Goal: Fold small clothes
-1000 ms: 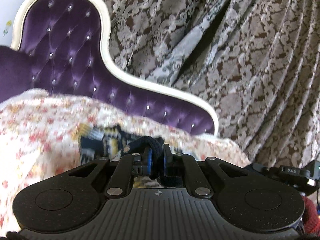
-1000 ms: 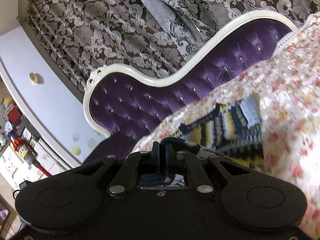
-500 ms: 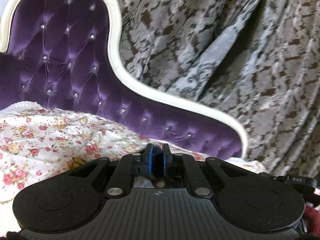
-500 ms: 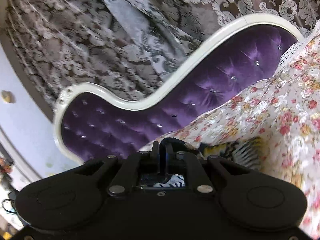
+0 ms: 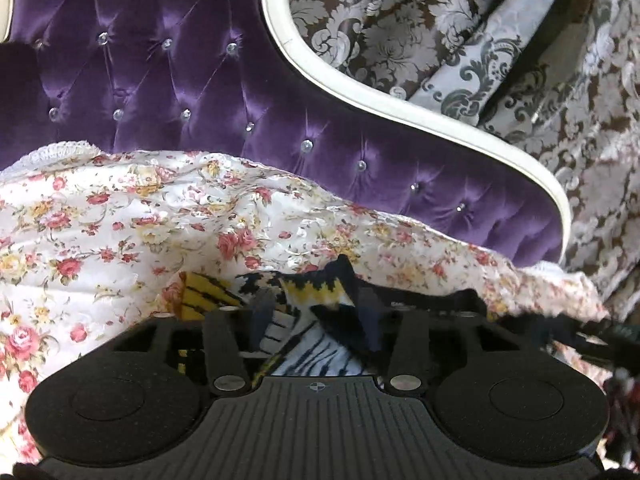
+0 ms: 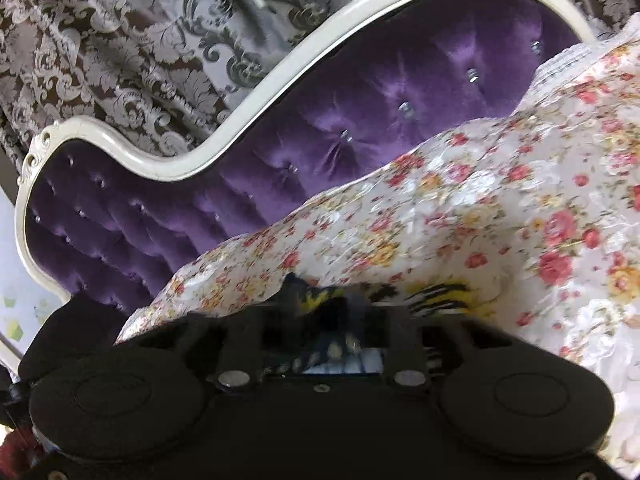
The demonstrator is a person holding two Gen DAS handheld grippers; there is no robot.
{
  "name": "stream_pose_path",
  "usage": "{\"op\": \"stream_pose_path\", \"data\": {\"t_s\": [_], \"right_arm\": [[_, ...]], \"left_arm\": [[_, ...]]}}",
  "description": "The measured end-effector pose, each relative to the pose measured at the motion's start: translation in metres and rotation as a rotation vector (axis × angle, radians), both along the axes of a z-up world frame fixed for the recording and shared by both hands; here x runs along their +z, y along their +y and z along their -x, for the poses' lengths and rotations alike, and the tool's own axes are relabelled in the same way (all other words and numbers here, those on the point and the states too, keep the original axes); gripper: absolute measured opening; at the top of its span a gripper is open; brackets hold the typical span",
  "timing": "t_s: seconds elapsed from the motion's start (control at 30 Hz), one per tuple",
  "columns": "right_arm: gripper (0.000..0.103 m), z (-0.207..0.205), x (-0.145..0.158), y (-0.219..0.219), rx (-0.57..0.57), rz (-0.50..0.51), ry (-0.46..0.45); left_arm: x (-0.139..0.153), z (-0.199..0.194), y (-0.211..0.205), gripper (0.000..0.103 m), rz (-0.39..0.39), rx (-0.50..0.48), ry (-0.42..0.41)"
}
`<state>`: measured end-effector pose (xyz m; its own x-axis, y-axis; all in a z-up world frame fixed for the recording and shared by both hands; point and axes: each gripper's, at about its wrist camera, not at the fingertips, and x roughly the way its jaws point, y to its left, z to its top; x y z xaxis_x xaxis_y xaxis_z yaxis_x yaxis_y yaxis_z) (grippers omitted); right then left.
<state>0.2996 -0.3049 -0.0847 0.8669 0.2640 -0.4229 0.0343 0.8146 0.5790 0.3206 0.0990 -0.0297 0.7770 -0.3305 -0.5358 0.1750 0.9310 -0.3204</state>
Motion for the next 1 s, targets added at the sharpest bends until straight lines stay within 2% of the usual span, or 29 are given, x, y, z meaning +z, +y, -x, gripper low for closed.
{"op": "stream_pose_path", "data": {"t_s": [0.13, 0.27, 0.4, 0.67, 0.7, 0.73, 0.77, 0.8, 0.83, 0.9, 1.0], "right_arm": [[0.077, 0.009, 0.0, -0.008, 0.002, 0.022, -0.009], [0.077, 0.006, -0.003, -0.005, 0.055, 0.071, 0.011], [0.077, 0.003, -0.006, 0.007, 0.109, 0.14, 0.018], [0.075, 0.001, -0.012, 0.025, 0.183, 0.21, 0.028], [0.069, 0.001, -0.012, 0.026, 0.19, 0.217, 0.029], [0.059, 0.001, -0.013, 0.028, 0.196, 0.225, 0.03], [0.052, 0.001, -0.013, 0.03, 0.196, 0.239, 0.031], [0.031, 0.001, -0.013, 0.032, 0.191, 0.262, 0.035], [0.015, 0.001, -0.012, 0.034, 0.195, 0.288, 0.036], [0.014, 0.003, -0.006, 0.043, 0.211, 0.337, 0.021], [0.013, 0.008, 0.01, 0.057, 0.231, 0.422, -0.041]], "left_arm": [[-0.006, -0.003, 0.002, 0.047, -0.011, -0.02, 0.011], [-0.01, -0.005, 0.006, 0.05, -0.004, -0.019, 0.008], [-0.017, -0.011, 0.005, 0.053, -0.013, -0.046, 0.062], [-0.033, -0.02, -0.006, 0.055, -0.07, -0.104, 0.13], [-0.034, -0.021, -0.006, 0.054, -0.074, -0.103, 0.134], [-0.035, -0.021, -0.007, 0.054, -0.079, -0.104, 0.129], [-0.034, -0.019, -0.009, 0.037, -0.089, -0.101, 0.123], [-0.034, -0.018, -0.01, 0.008, -0.109, -0.087, 0.118], [-0.033, -0.016, -0.011, 0.006, -0.123, -0.077, 0.11], [-0.026, -0.007, -0.014, 0.006, -0.139, -0.056, 0.056], [-0.007, 0.009, -0.02, 0.006, -0.202, -0.052, -0.069]]}}
